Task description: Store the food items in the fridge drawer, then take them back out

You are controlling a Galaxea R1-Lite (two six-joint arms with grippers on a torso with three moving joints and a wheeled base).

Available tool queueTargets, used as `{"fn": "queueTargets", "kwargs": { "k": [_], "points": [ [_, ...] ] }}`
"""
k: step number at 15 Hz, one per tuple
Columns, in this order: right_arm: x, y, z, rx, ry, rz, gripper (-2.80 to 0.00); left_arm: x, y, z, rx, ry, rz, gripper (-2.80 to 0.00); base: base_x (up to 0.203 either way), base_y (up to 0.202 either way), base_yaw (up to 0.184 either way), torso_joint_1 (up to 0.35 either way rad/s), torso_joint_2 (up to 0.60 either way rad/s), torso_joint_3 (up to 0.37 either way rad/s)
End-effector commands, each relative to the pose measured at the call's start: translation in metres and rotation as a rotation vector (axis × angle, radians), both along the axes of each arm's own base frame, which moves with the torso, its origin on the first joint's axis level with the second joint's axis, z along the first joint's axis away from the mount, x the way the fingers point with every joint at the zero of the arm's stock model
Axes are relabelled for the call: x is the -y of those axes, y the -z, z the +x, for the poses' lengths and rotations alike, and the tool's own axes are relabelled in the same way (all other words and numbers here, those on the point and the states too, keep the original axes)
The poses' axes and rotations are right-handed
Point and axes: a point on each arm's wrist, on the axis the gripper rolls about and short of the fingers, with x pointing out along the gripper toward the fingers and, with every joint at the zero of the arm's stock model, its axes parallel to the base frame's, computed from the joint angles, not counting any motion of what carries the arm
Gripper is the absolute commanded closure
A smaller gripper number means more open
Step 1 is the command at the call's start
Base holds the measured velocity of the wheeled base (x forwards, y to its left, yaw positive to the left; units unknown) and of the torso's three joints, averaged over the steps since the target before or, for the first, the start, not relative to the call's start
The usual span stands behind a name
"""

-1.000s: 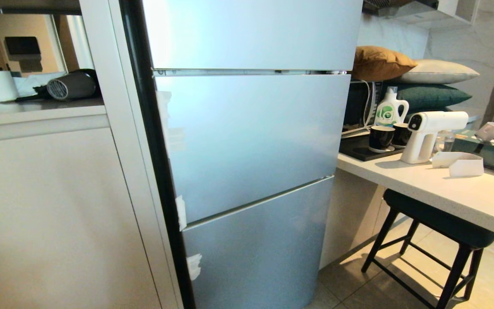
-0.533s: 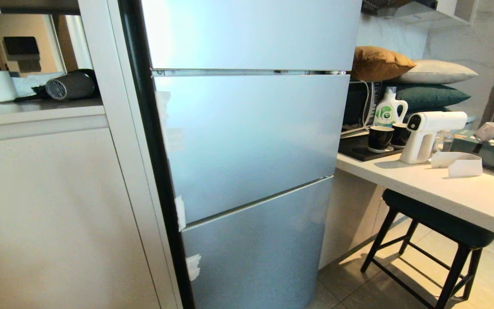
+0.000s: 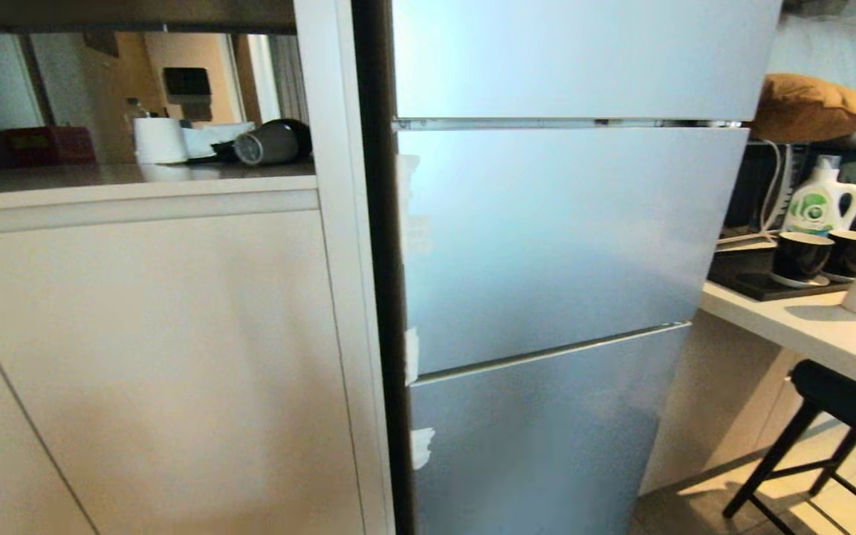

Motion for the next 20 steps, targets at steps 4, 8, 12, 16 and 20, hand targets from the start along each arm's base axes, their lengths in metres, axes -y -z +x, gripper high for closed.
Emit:
{"fn": "queueTargets", "kwargs": {
  "k": [4,8,12,16,20],
  "points": [
    [0.0000,0.0000,0.0002,-0.002,0.000,0.001,0.00,0.0000,0.0029,0.0009,-0.010,-0.001,0.001,0.00,0.001,-0.007,0.174,0.000,0.00,-0.001],
    [0.0000,0.0000,0.0002,-0.002,0.000,0.003,0.00,0.0000,0.0029,0.0009,-0.010,-0.001,-0.001,0.00,0.001,-0.005,0.163,0.001,0.00,-0.001],
    [0.0000,0.0001,0.0002,-0.003,0.000,0.003,0.00,0.0000,0.0029,0.0009,-0.010,-0.001,0.000,0.00,0.000,-0.001,0.020,0.000,0.00,0.000],
    [0.0000,0.0000,0.0000,-0.001,0.000,0.003,0.00,0.0000,0.0029,0.0009,-0.010,-0.001,-0.001,0.00,0.000,0.000,0.000,0.000,0.00,0.000],
    [0.0000,0.0000,0.0001,-0.001,0.000,0.002,0.00,0.0000,0.0029,0.0009,-0.010,-0.001,0.001,0.00,0.000,0.000,0.000,0.000,0.00,0.000]
  ]
}}
